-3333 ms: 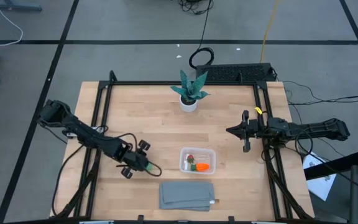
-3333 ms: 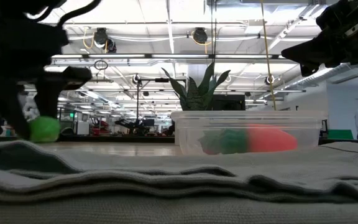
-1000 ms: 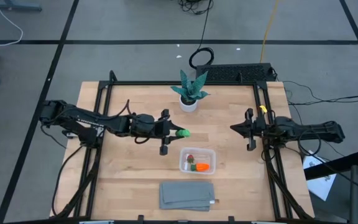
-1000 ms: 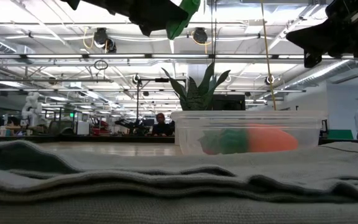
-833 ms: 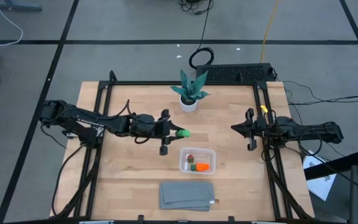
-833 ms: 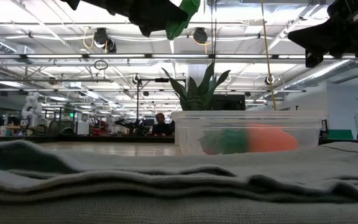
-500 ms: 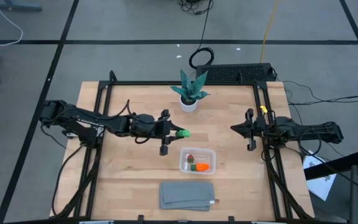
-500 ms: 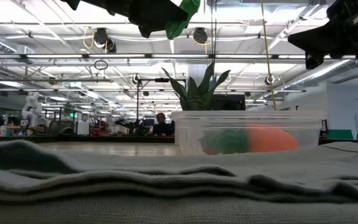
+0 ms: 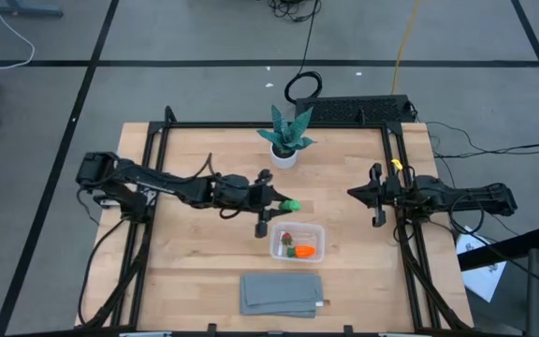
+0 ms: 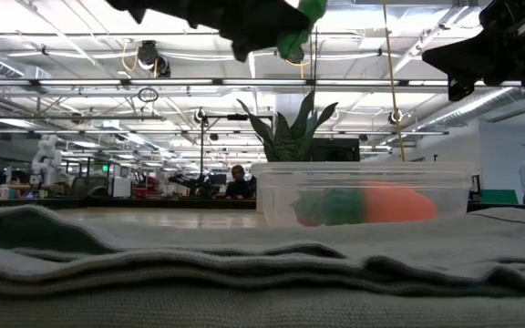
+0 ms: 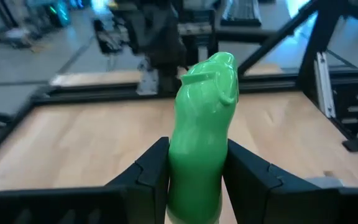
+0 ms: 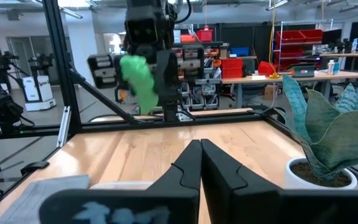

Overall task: Pick and placing Produce into tupperware
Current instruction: Put the green peas into the container

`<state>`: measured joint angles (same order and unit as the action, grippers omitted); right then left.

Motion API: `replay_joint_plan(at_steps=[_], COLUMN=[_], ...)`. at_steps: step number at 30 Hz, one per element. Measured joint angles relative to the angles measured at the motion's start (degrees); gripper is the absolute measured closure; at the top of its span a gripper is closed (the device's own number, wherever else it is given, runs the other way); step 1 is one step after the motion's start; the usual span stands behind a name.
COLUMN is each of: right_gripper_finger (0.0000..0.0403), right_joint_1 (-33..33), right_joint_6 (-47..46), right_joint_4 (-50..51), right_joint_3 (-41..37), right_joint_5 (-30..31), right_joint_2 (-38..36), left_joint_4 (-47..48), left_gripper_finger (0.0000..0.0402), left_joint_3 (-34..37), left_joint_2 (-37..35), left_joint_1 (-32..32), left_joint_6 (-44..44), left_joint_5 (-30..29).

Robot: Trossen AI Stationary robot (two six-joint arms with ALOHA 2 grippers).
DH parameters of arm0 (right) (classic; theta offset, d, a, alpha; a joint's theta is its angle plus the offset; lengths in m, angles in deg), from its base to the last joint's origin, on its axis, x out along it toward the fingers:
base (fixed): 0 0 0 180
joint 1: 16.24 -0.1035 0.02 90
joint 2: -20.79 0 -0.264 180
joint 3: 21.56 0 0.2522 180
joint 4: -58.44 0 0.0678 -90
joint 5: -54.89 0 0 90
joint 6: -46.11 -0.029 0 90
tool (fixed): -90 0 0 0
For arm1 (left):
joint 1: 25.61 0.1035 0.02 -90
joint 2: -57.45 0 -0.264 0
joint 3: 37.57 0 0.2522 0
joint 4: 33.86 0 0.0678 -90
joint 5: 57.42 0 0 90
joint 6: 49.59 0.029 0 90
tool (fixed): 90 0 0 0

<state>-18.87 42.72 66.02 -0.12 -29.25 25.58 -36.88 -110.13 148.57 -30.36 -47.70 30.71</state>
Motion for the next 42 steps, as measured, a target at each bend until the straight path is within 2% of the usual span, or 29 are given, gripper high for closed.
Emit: replay_joint_plan(at_steps=[8, 14, 18, 27, 42], right_gripper_finger=[0.0403, 0.0403, 0.0403, 0.0403, 0.0403], right_joint_1=[0.02, -0.01, -0.01, -0.04, -0.05], right_joint_6=[0.0, 0.0, 0.0, -0.44, -0.46], right_joint_4=[-0.41, -0.21, 0.07, 0.55, 0.5], right_joint_3=[0.0, 0.0, 0.0, 0.0, 0.0], right_joint_5=[0.0, -0.04, -0.04, -0.07, -0.11], right_joint_2=[-0.03, -0.04, -0.02, 0.06, 0.51], left_joint_4=[8.27, 12.32, 15.09, 15.35, 15.87], left_gripper_finger=[0.0277, 0.0277, 0.0277, 0.0277, 0.0277], left_joint_3=[-11.36, -16.37, -18.68, -21.25, -21.25], left_joint_2=[10.76, 17.35, 20.63, 25.62, 26.7], left_joint_1=[0.36, 0.35, 0.35, 0.1, 0.17], left_joint_6=[-0.72, -2.01, -2.04, -4.1, -6.23], left_joint_5=[4.42, 9.72, 9.99, 12.61, 14.93])
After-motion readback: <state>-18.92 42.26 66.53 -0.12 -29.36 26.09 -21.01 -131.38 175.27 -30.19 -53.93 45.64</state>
